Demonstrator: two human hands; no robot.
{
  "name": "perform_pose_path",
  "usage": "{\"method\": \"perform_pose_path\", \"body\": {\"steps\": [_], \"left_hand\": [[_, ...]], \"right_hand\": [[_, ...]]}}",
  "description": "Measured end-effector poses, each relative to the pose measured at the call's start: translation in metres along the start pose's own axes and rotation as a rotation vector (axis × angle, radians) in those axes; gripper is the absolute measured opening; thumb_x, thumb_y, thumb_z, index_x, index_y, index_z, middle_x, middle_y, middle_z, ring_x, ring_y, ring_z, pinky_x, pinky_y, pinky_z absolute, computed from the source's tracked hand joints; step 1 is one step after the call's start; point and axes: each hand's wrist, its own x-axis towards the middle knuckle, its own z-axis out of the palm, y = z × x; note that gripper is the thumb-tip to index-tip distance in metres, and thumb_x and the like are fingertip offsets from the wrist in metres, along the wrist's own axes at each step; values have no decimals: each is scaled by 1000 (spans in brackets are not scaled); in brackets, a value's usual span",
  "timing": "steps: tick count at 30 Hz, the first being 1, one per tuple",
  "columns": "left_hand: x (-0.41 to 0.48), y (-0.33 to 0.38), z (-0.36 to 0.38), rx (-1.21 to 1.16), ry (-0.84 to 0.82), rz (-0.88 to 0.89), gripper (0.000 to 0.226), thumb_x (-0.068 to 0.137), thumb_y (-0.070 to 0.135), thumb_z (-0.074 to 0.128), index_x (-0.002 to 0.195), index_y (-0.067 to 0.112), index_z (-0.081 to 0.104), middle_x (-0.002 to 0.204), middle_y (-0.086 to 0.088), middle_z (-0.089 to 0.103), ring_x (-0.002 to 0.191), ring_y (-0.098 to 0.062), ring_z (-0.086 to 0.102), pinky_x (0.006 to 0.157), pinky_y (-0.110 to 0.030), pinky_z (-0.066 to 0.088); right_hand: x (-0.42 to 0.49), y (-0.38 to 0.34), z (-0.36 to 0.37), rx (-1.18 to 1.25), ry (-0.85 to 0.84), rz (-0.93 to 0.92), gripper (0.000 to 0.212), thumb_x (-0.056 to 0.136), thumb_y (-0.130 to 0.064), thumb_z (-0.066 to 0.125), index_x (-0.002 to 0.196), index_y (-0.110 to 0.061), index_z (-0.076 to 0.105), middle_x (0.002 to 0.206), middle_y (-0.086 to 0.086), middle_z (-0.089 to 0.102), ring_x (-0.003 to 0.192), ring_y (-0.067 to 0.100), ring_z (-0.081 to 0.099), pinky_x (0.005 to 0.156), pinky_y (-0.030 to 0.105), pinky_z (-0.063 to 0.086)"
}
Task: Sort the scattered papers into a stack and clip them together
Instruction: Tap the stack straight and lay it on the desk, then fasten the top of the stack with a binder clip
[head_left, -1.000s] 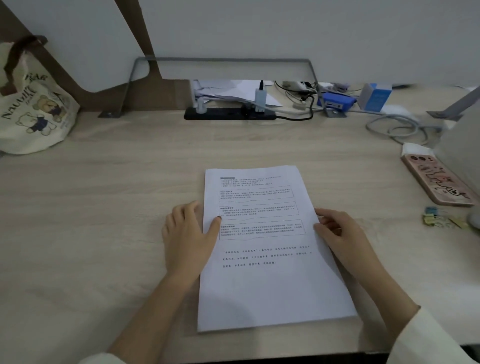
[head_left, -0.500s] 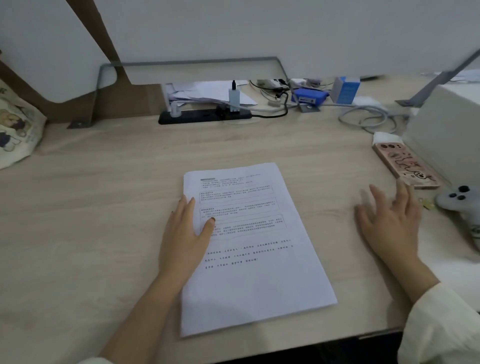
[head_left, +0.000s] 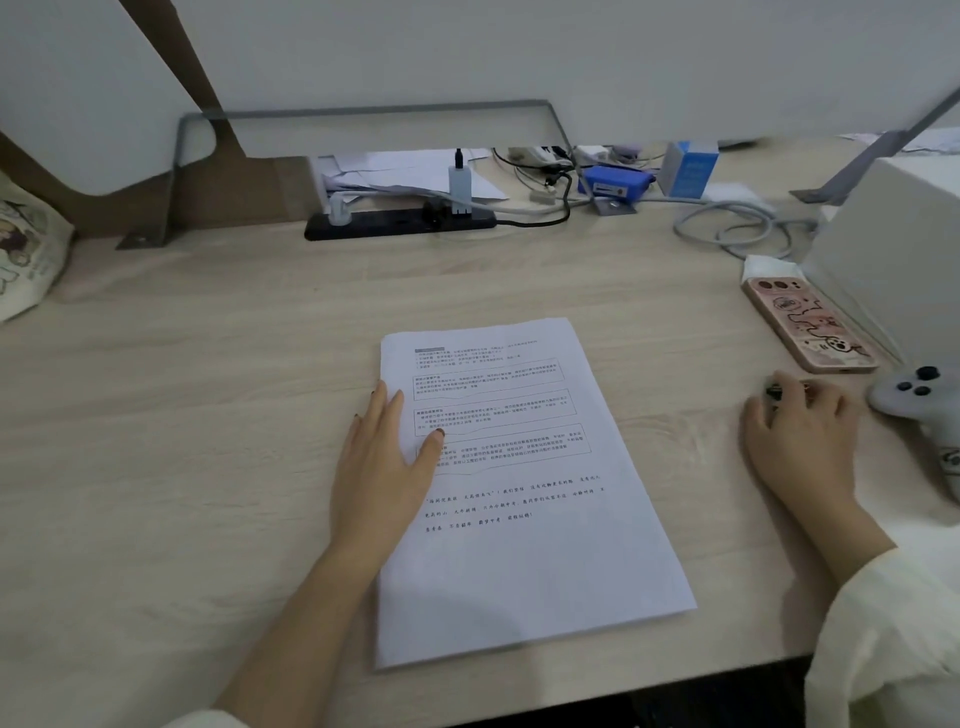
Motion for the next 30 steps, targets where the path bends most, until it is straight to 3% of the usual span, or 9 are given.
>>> {"method": "perform_pose_path", "body": {"steps": [7,12,14,17,22,26,28,30], "left_hand": [[0,0,0,18,11,25,64,93,43,43,148,21,18,158,12,4,146,-9,3,118,-26,5],[1,-1,0,5,7,26,65,93,45,41,148,22,15,158,14,2,146,-9,2,118,-25,5],[1,-1,0,13,19,51,64,94,43,41,148,21,15,158,13,1,145,-6,3,117,-21,1],[2,-3,0,32,25,75,64,94,43,38,149,20,13,158,12,-1,144,-3,1,114,-16,-4],[4,-6,2,33,29,69,65,94,44,38,149,20,11,157,14,-2,143,-1,-1,114,-16,-4],[4,-10,5,52,35,124,66,94,46,37,149,18,13,157,13,1,135,10,-4,112,-12,-9],[5,-11,6,75,45,136,69,92,51,33,148,17,13,157,12,2,135,11,-4,112,-12,-10],[6,-10,5,84,39,121,66,94,48,33,149,18,11,158,12,0,133,11,-6,111,-13,-10]], "right_hand": [[-8,-28,-1,184,-67,-250,34,88,3,46,120,6,57,116,30,55,112,47,41,98,47,34],[-10,-70,6,294,-187,-462,31,88,5,50,117,2,60,117,20,61,112,39,49,96,16,25],[-10,-85,6,336,-224,-501,29,87,7,50,114,2,62,116,19,63,112,37,51,93,9,23],[-9,-98,5,388,-240,-500,28,88,4,50,112,-2,63,115,13,64,111,29,53,87,9,26],[-5,-99,8,421,-189,-426,23,86,4,53,104,-3,66,108,10,68,100,27,61,87,25,41],[-3,-98,5,421,-162,-432,21,82,9,56,95,-2,69,99,10,70,91,24,62,81,10,35],[-2,-98,5,403,-151,-437,20,82,9,58,95,-2,69,100,11,70,93,26,62,81,9,33],[-3,-100,4,366,-153,-452,22,81,7,58,98,-3,69,105,12,69,99,28,62,90,13,34]]}}
